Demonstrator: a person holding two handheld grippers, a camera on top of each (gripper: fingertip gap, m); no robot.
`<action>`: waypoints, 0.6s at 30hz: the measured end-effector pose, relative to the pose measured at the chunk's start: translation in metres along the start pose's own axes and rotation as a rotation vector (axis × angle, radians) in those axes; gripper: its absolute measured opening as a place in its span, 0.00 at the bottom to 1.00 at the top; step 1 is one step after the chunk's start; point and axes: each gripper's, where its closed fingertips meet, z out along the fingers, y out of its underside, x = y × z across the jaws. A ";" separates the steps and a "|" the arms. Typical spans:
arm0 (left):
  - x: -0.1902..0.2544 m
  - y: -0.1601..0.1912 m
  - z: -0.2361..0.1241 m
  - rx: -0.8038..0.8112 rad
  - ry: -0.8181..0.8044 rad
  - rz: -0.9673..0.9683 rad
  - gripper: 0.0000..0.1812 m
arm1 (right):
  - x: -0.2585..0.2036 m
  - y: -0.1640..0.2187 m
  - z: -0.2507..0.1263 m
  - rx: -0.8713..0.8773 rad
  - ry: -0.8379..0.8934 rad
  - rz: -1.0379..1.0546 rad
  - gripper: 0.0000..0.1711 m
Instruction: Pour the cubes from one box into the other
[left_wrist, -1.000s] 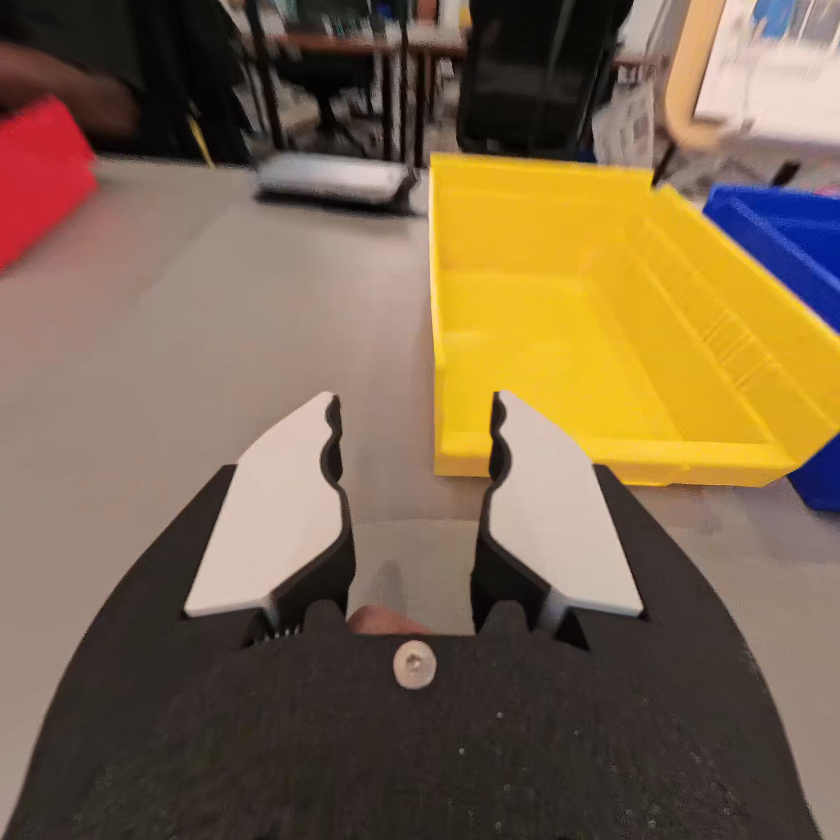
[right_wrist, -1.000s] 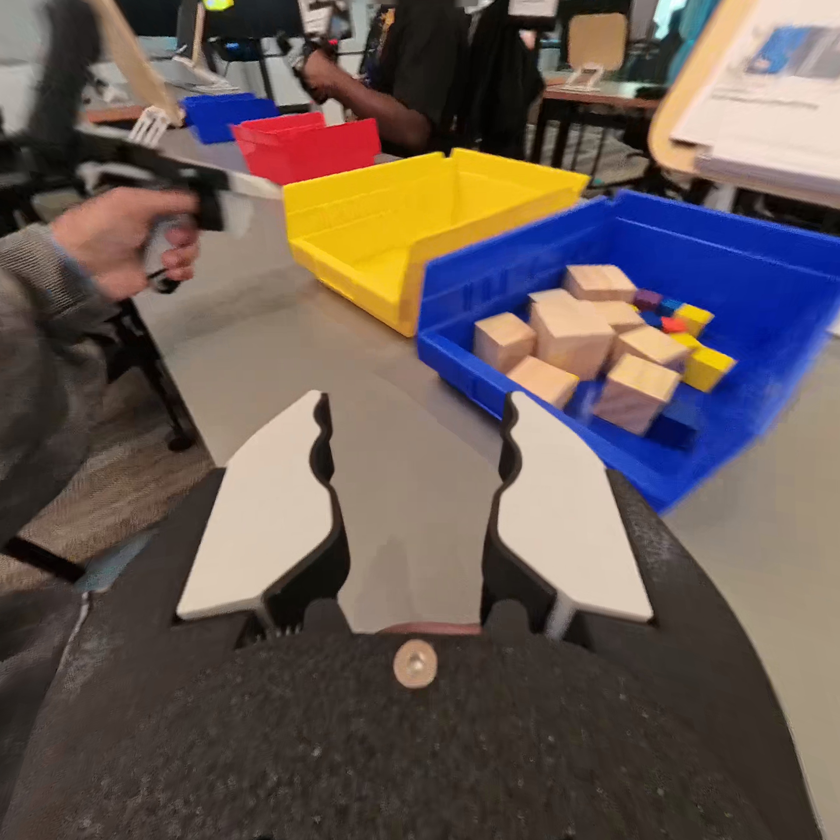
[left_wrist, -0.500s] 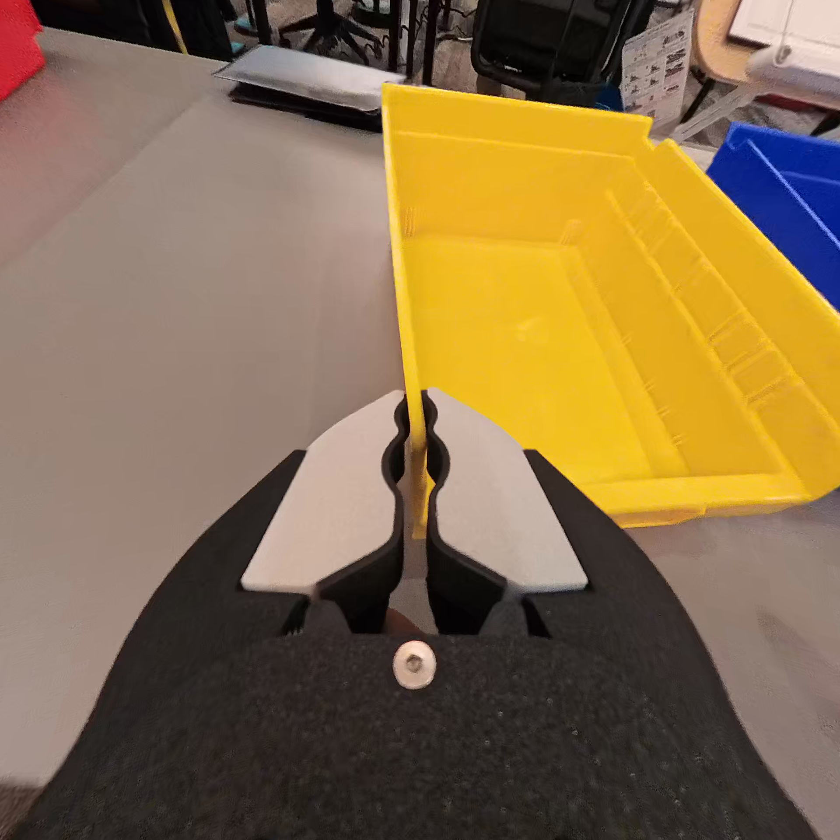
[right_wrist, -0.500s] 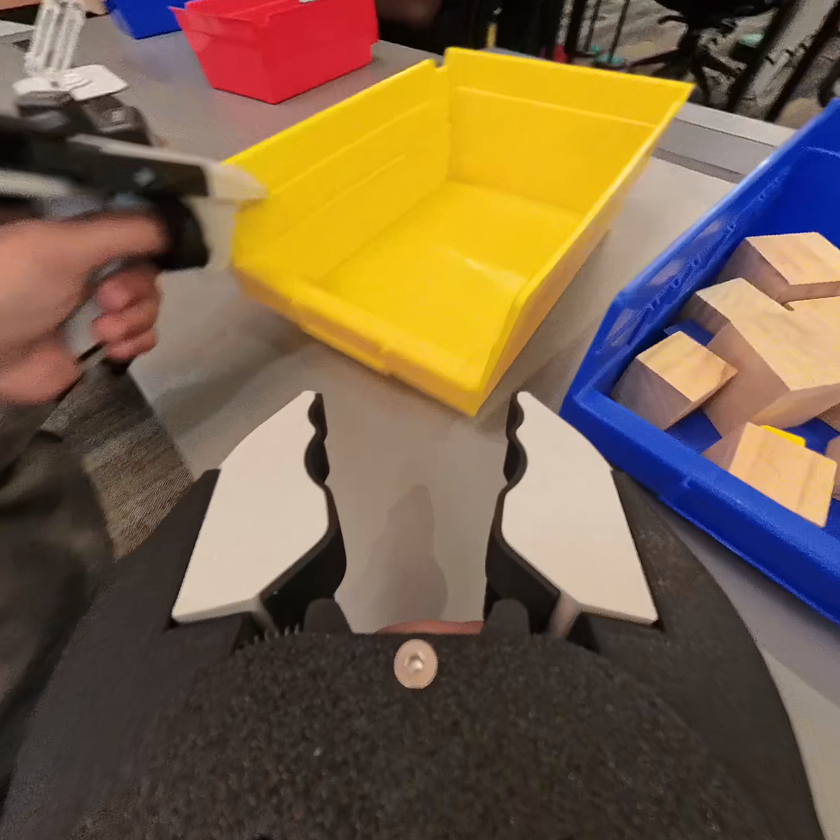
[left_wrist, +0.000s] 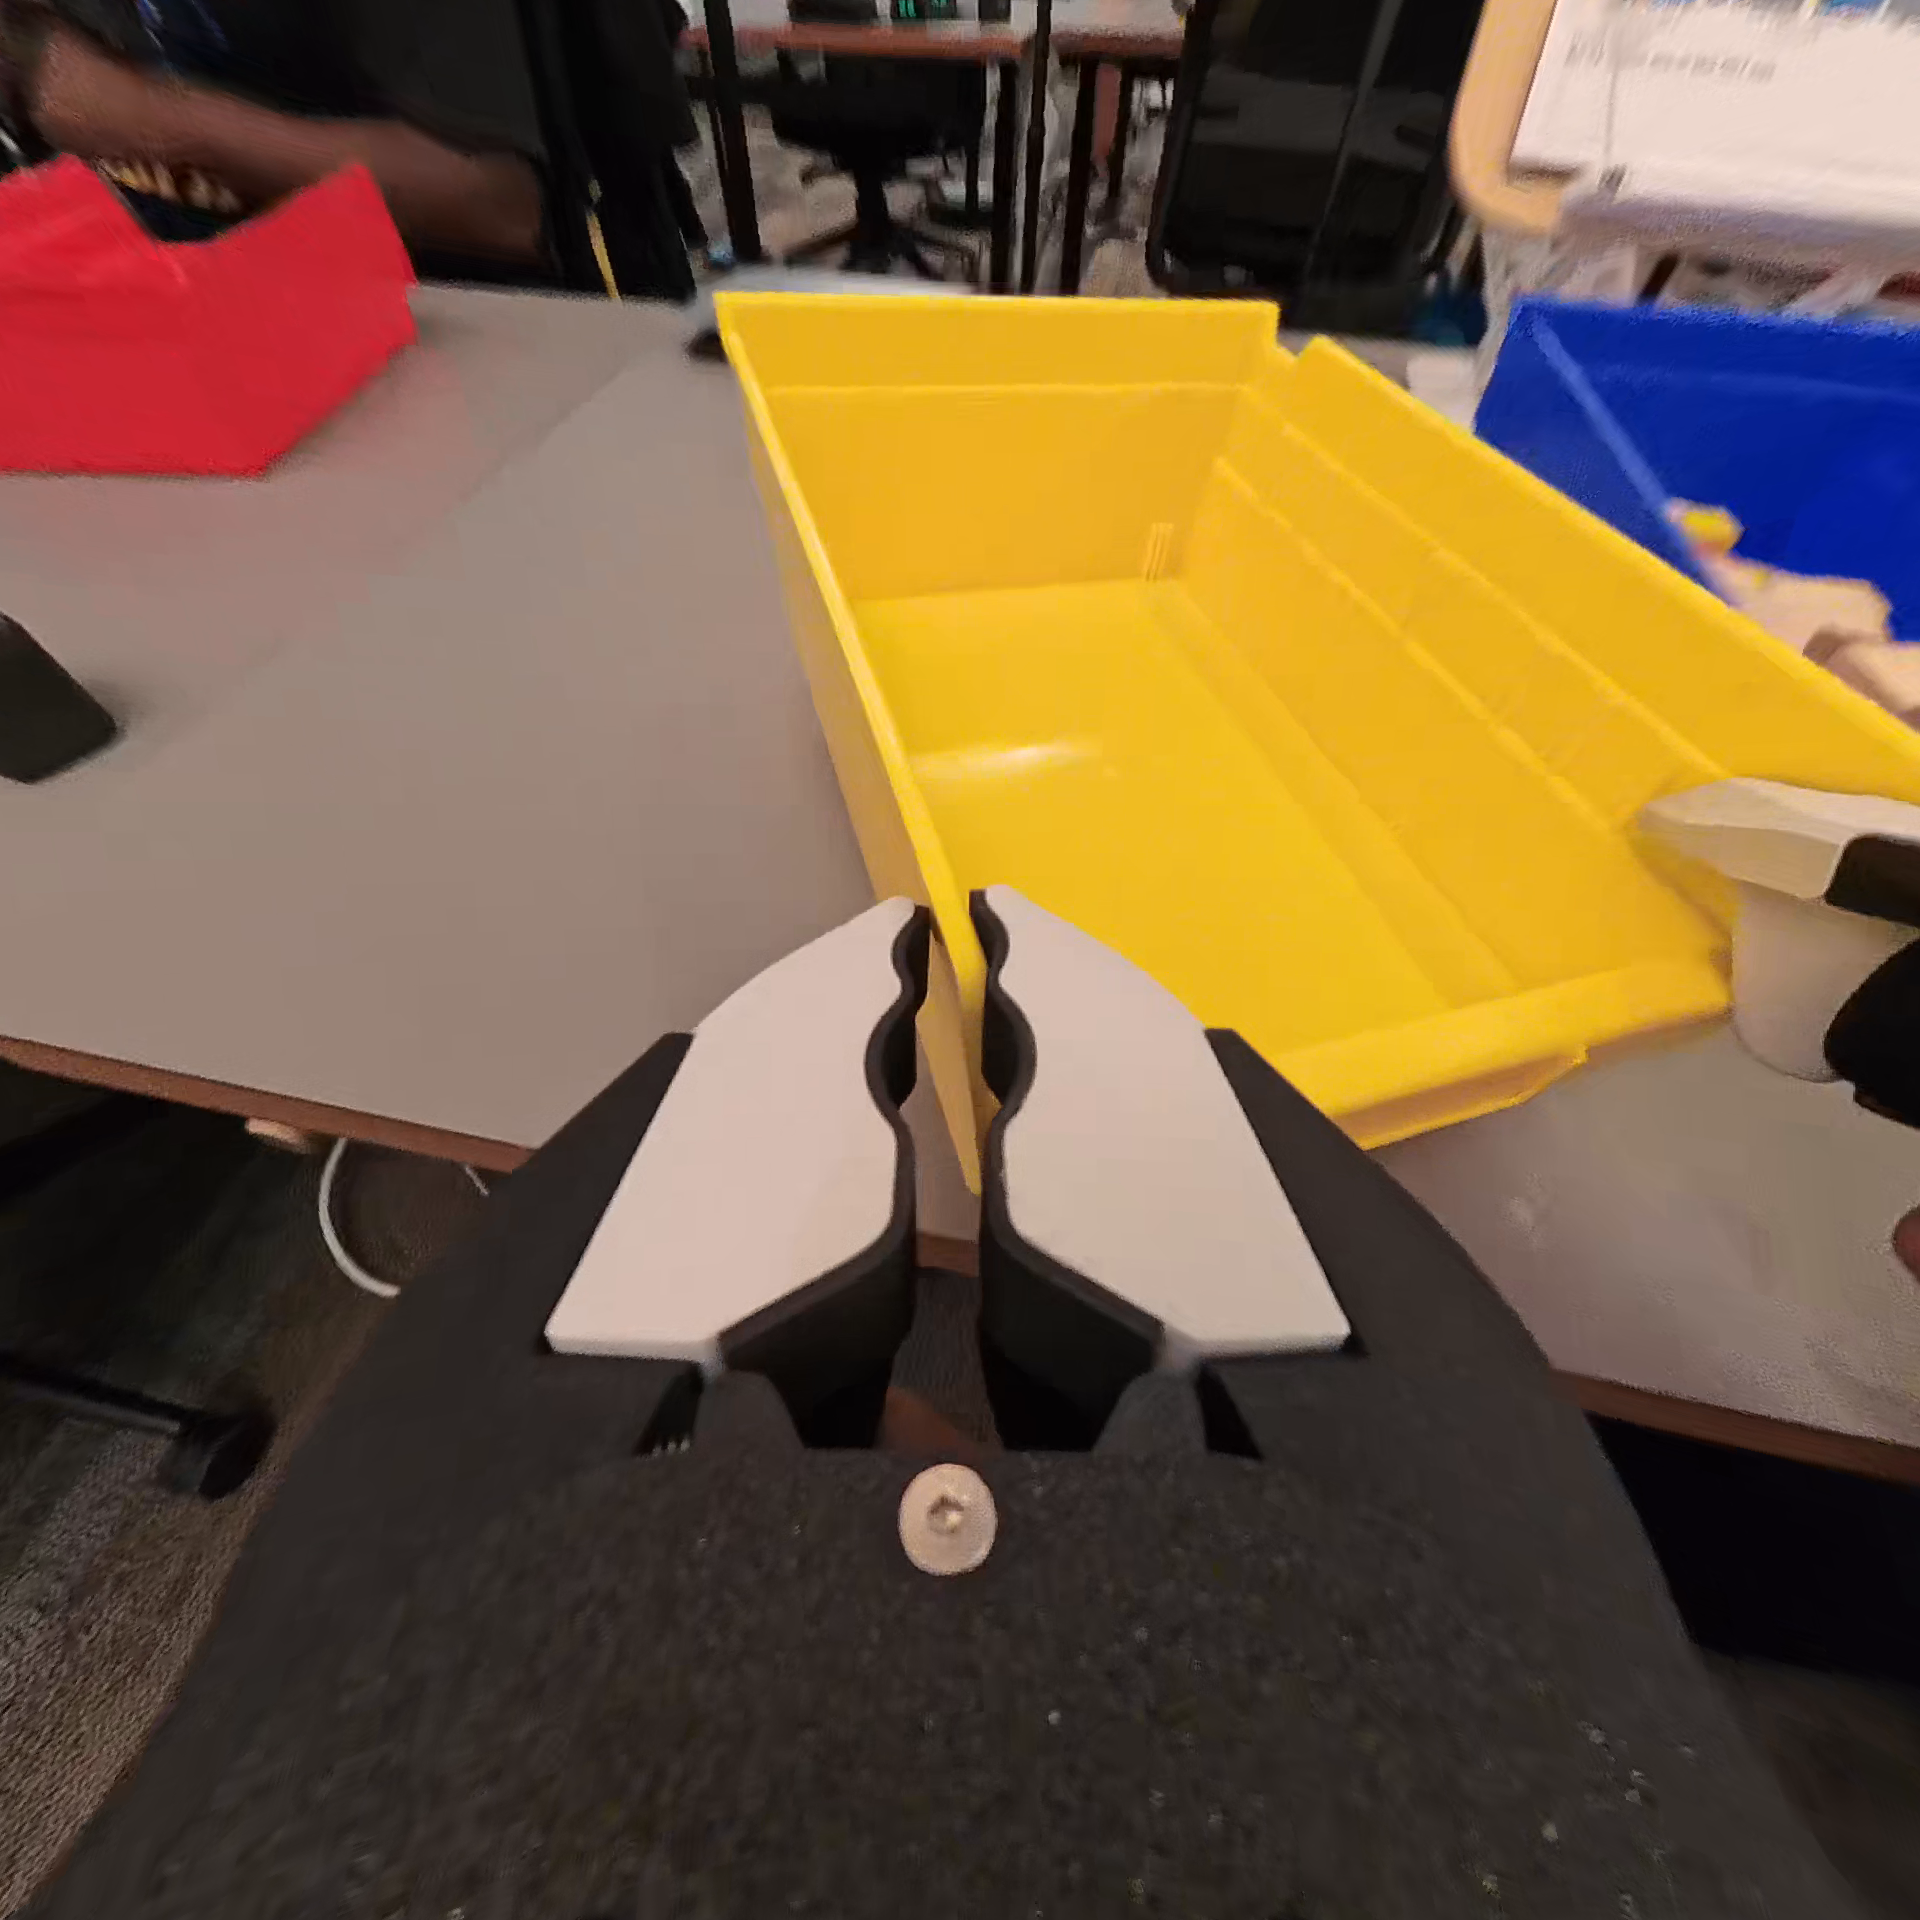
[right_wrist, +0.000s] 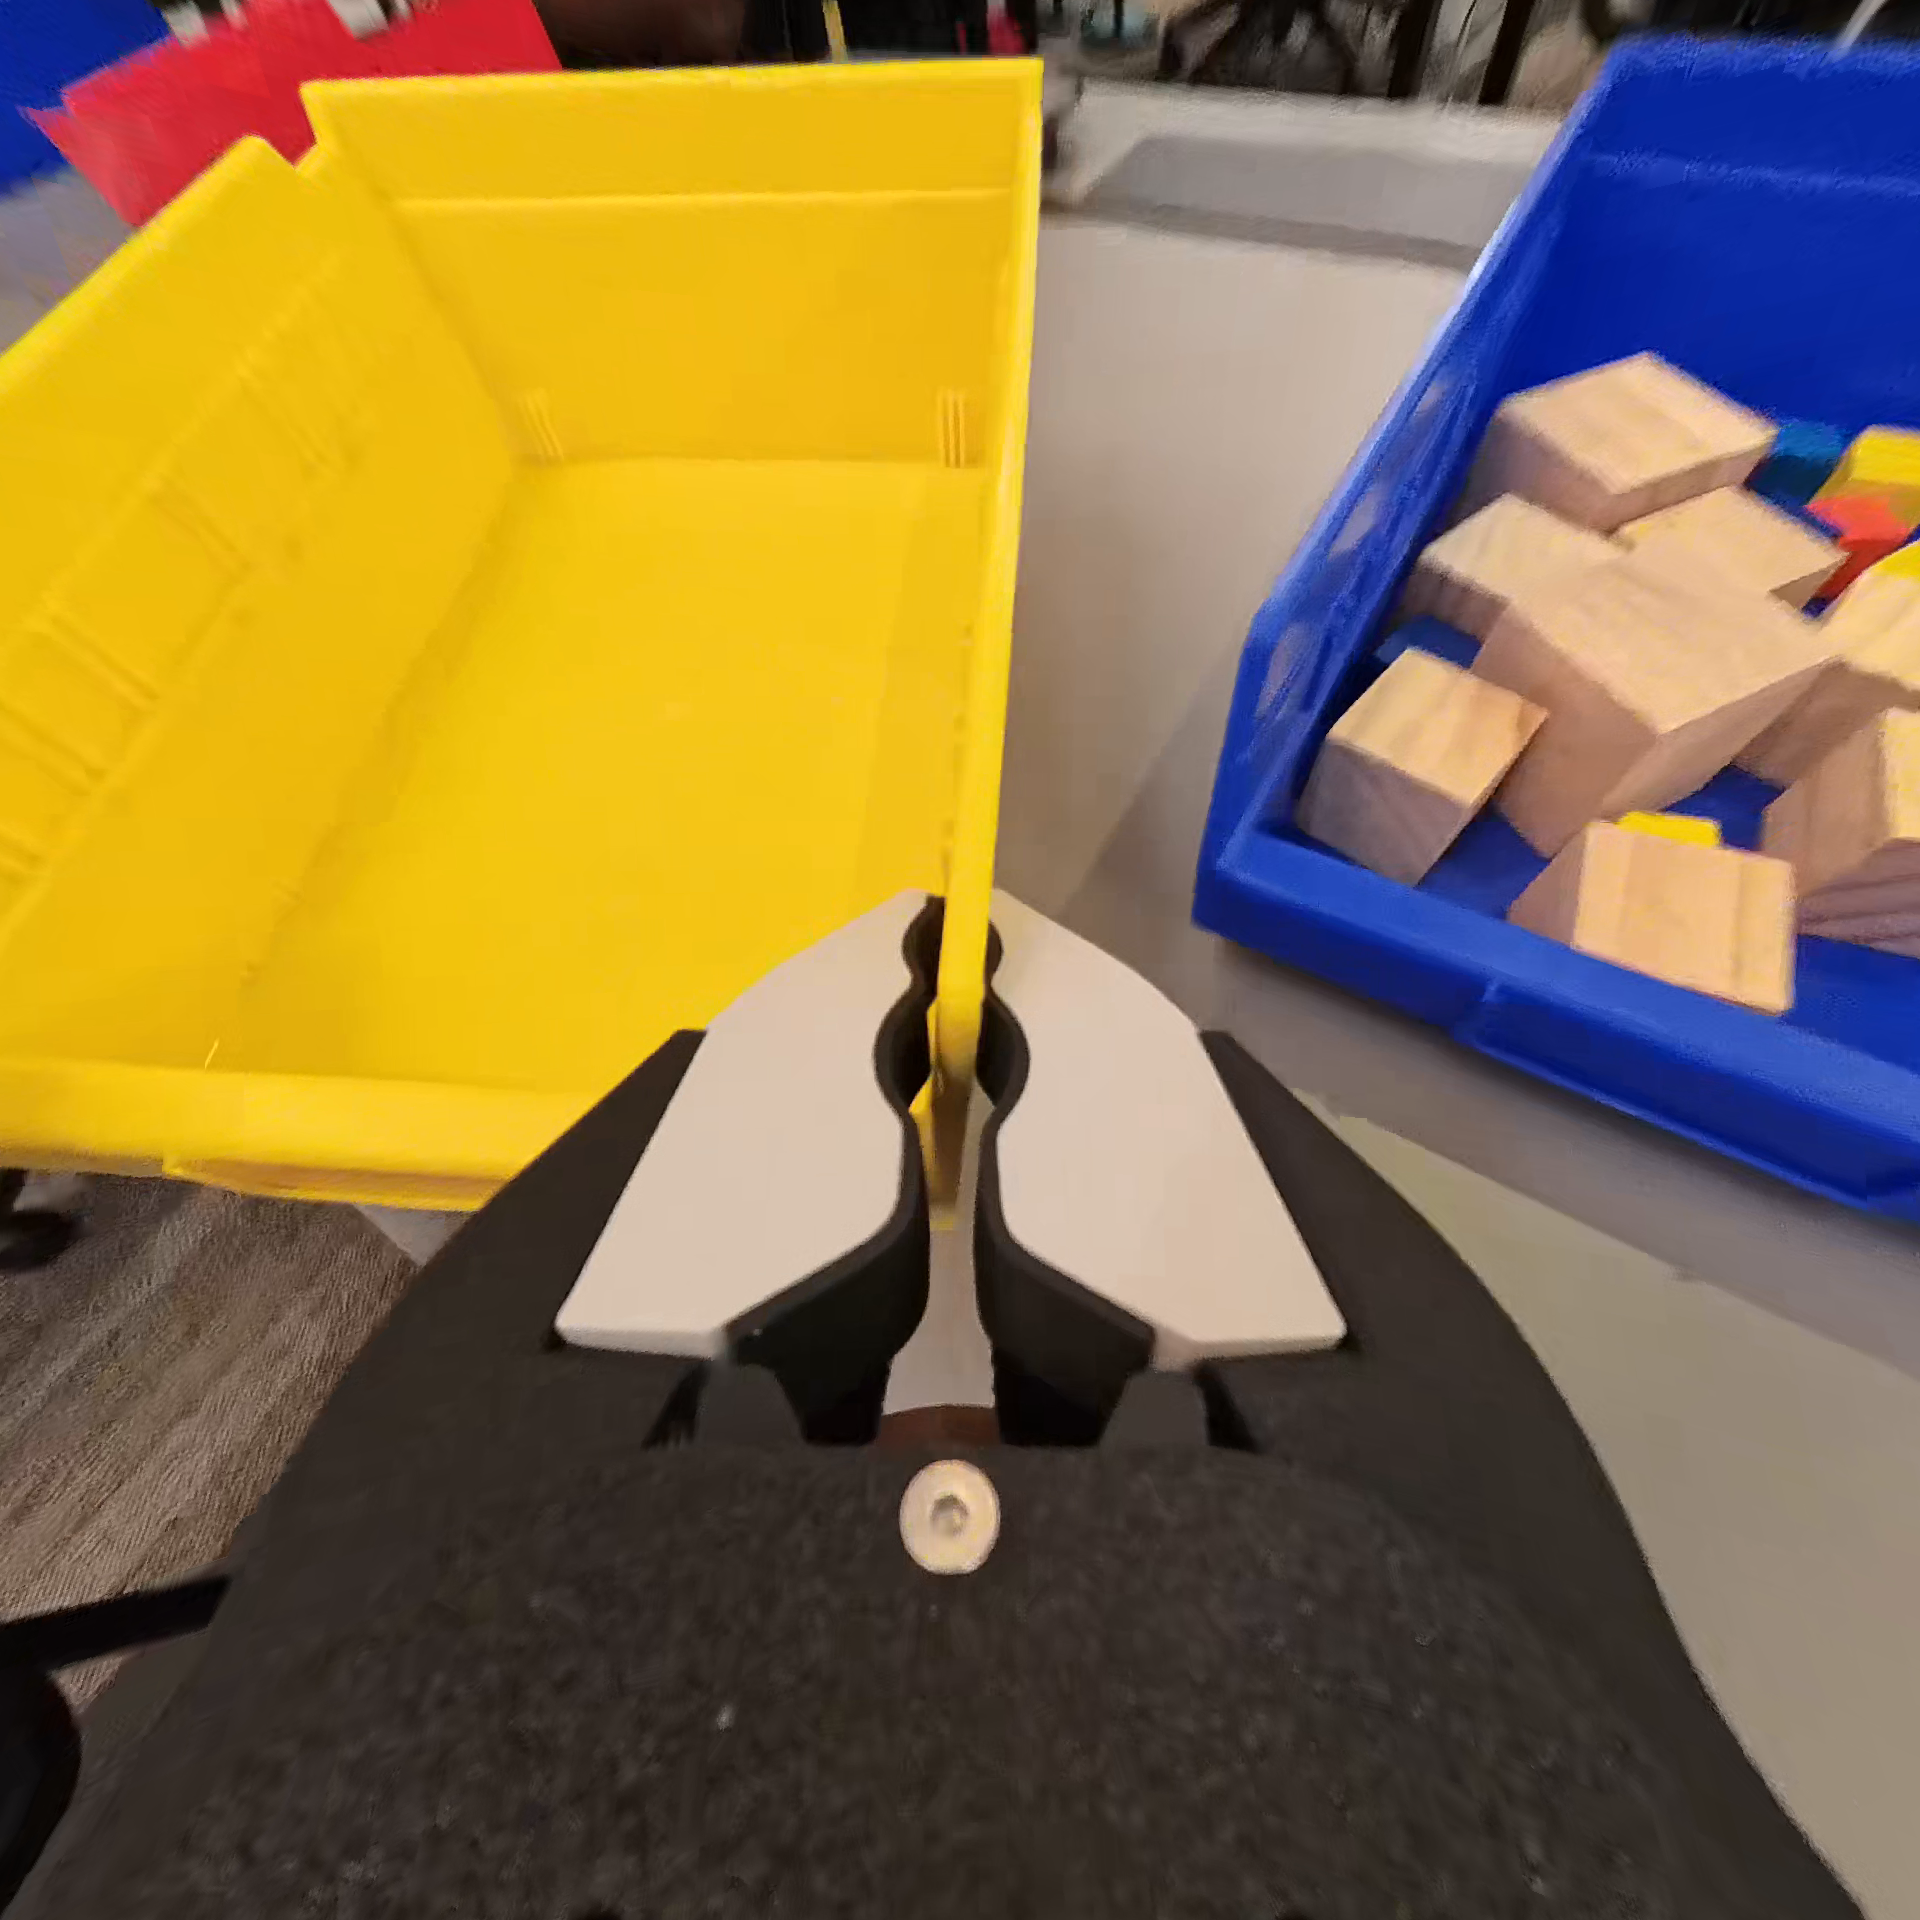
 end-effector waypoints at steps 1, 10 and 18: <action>0.004 -0.013 -0.006 0.041 0.000 -0.007 0.03 | 0.001 -0.013 -0.009 0.050 -0.002 -0.002 0.02; 0.154 -0.157 -0.019 0.304 0.189 0.120 0.03 | 0.126 -0.156 -0.161 0.480 0.247 -0.047 0.02; 0.419 -0.171 0.027 0.242 0.433 0.192 0.03 | 0.375 -0.124 -0.246 0.353 0.512 0.105 0.02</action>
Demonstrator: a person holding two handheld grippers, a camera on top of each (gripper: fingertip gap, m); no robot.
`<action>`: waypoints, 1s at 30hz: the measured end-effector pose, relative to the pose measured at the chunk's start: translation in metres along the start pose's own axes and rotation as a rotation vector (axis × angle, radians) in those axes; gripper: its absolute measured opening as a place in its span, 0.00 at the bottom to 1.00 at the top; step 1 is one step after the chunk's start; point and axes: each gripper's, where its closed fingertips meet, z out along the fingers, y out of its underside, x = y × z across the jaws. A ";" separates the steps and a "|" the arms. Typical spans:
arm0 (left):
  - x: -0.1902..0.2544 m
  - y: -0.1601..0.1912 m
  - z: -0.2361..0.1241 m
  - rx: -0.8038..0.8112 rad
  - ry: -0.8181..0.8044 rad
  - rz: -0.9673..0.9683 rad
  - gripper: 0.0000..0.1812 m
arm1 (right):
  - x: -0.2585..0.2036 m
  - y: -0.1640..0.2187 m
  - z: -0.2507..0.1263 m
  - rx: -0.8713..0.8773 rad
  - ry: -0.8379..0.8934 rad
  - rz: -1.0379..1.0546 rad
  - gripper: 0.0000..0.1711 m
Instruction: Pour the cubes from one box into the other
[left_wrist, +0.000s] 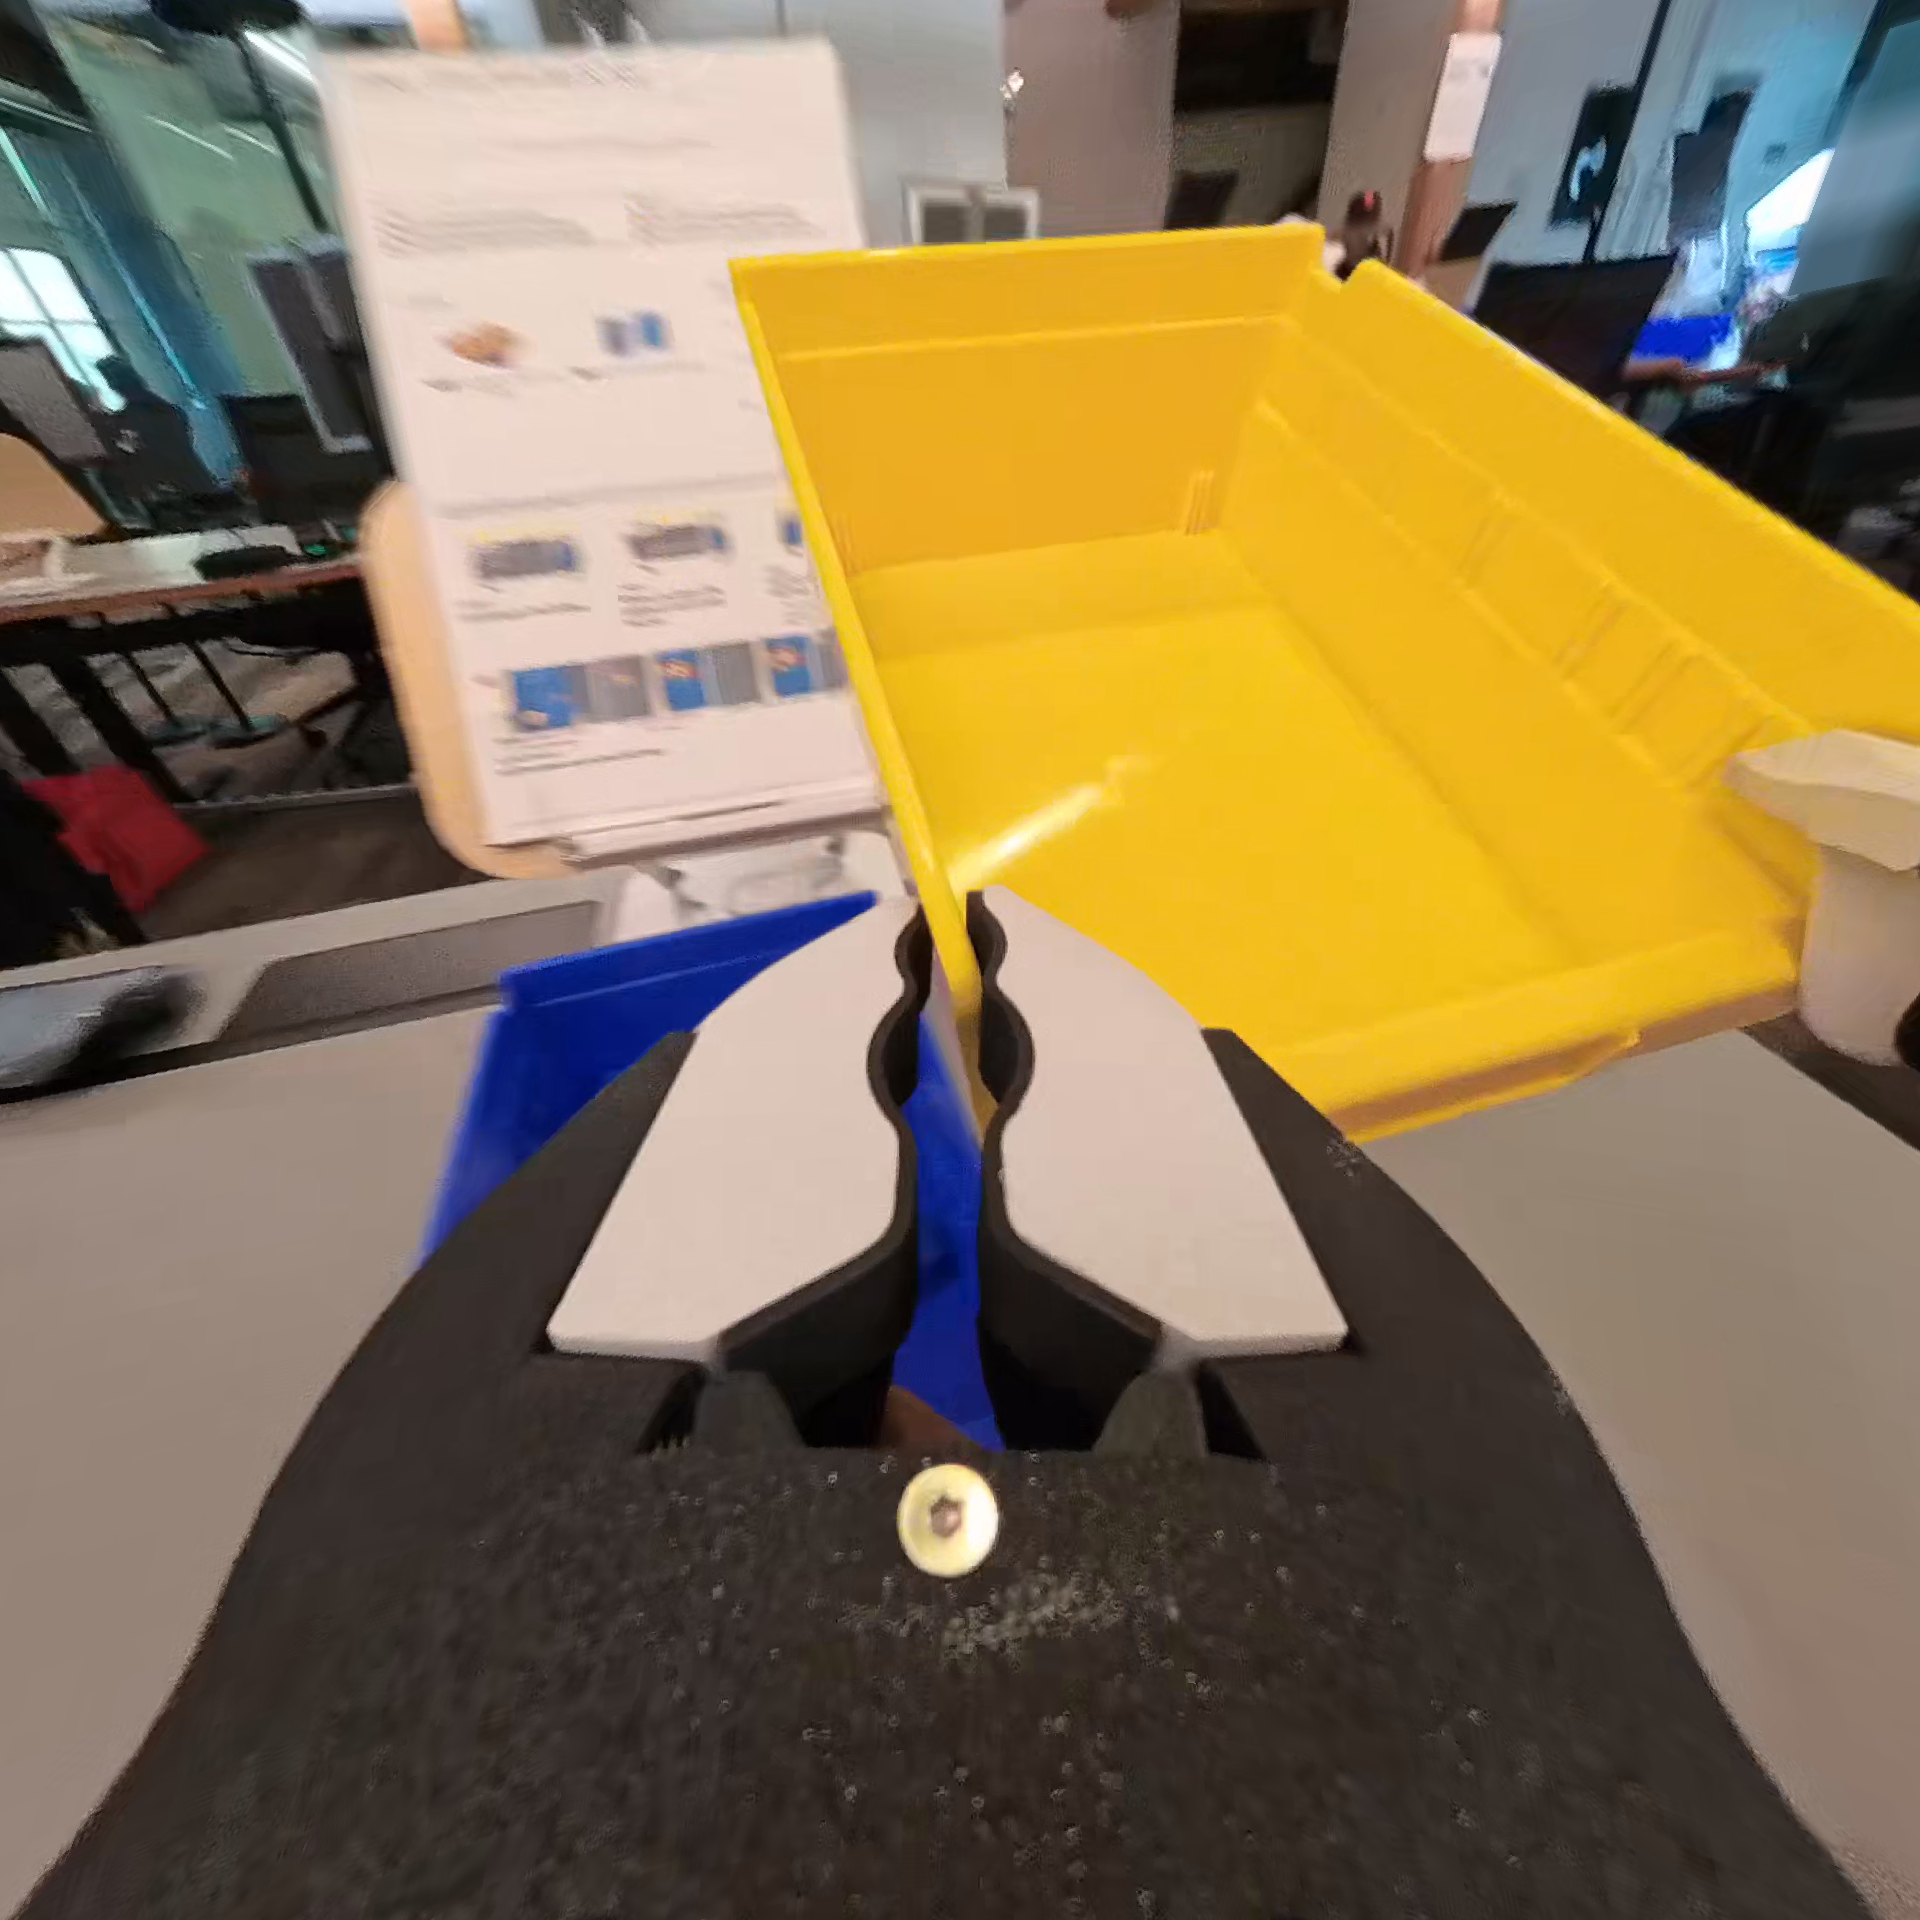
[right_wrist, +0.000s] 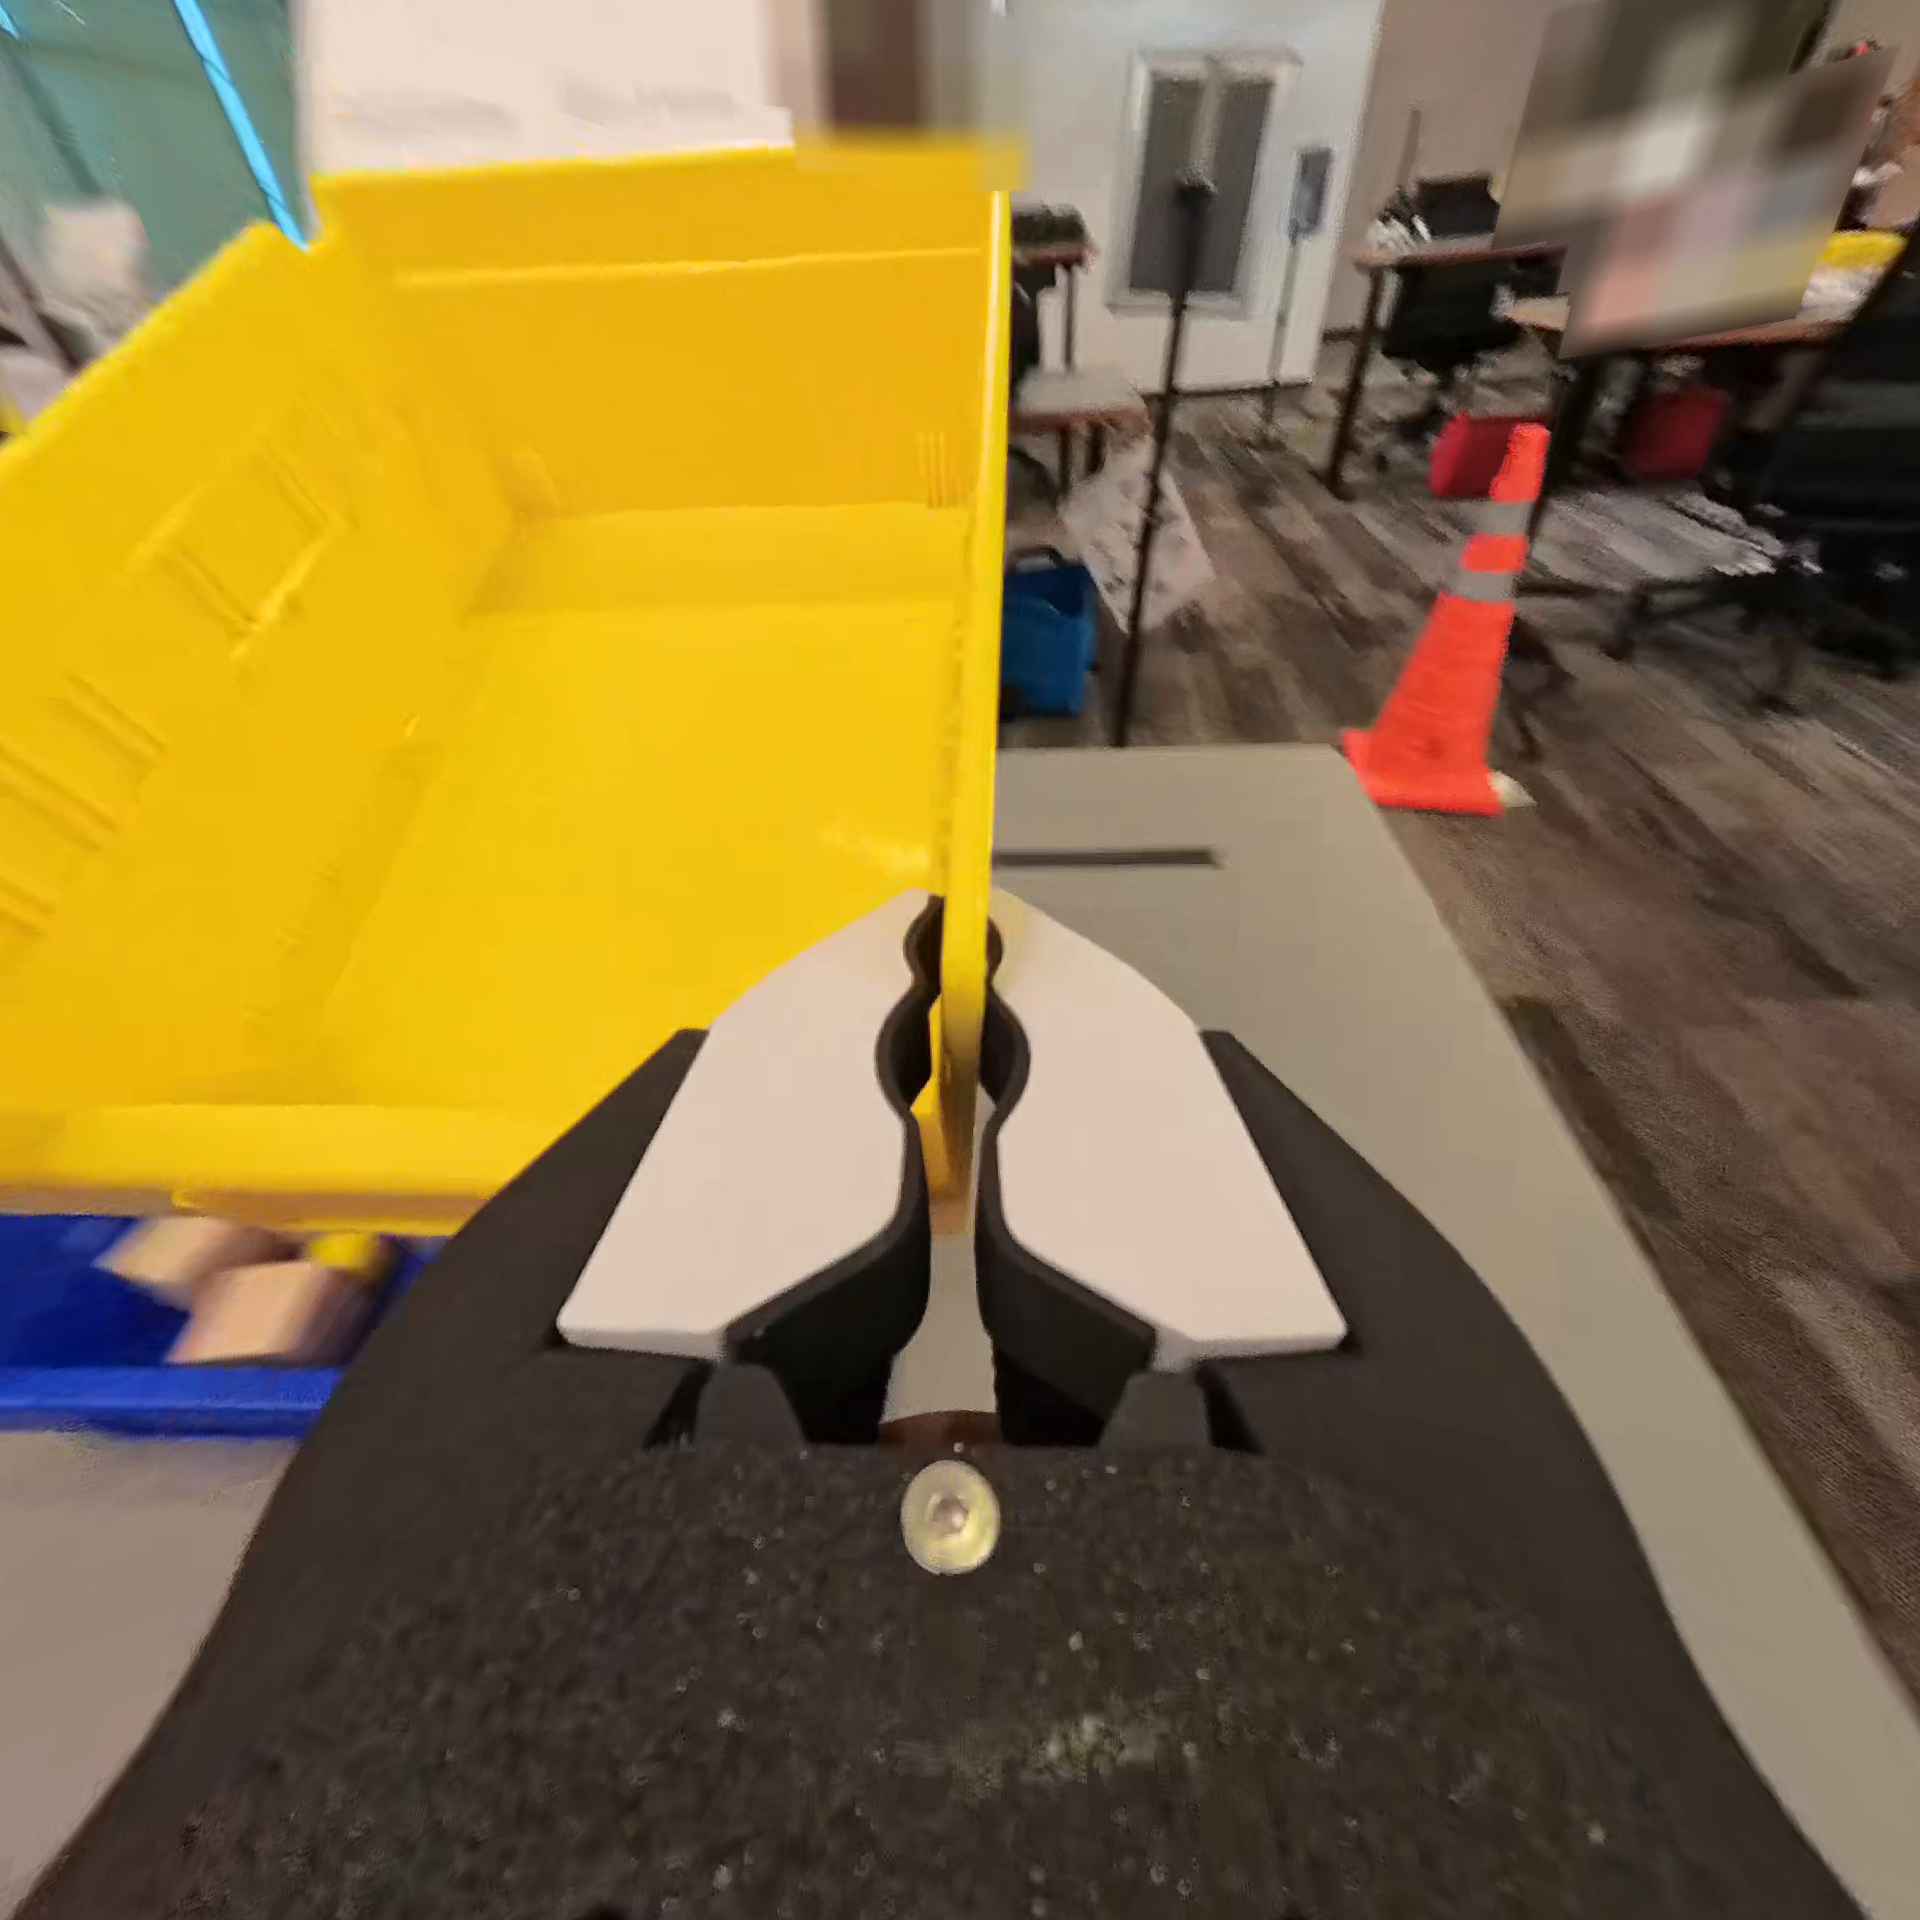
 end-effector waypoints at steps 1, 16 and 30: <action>0.025 0.013 0.018 -0.031 0.011 0.007 0.03 | 0.029 0.015 0.009 -0.029 0.027 -0.001 0.01; 0.166 0.180 0.101 -0.262 0.154 -0.004 0.05 | 0.175 0.188 0.046 -0.323 0.058 0.246 0.02; 0.066 0.115 0.012 -0.210 0.397 -0.144 0.32 | 0.175 0.095 0.013 -0.102 0.188 0.044 0.19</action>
